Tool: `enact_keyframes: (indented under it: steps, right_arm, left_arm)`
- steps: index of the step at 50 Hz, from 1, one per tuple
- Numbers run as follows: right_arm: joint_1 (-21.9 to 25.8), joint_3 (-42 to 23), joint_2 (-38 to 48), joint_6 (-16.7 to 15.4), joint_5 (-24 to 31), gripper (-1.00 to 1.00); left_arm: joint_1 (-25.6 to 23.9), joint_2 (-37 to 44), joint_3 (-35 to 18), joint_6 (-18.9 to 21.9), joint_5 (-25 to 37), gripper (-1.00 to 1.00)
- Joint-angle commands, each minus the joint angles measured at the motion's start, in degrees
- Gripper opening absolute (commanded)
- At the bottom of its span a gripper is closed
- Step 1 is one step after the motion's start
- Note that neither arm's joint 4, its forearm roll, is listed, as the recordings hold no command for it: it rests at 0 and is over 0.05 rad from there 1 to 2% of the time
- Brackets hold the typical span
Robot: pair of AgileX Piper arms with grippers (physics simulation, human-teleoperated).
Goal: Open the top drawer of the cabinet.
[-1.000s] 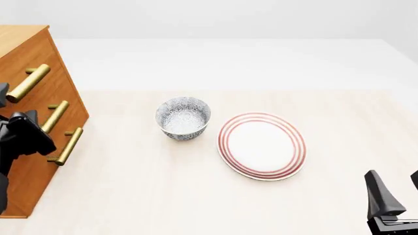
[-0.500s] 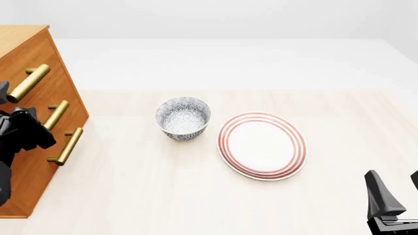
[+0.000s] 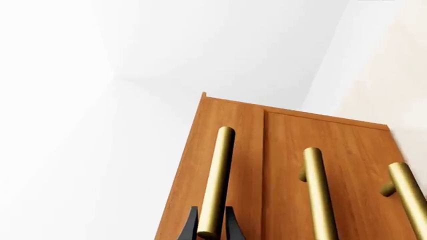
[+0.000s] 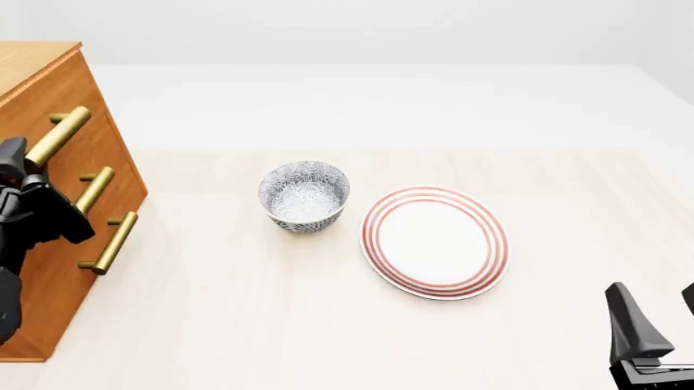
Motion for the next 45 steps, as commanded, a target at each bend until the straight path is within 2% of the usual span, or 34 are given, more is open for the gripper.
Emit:
enact_keyframes:
  steps: [1,16,45]
  right_arm:
    - [0.02,0.0,0.0,-0.01,0.0,1.0]
    - [0.01,0.0,0.0,0.0,0.0,1.0]
    - [0.0,0.0,0.0,0.0,0.0,1.0]
  left_arm:
    - [-0.65,0.05,2.84,2.16,1.04,-1.0]
    - [-3.17,-2.37,2.78,3.4,3.09,-1.0]
    - [-8.95,-0.45,1.98,4.97,2.18,-1.0]
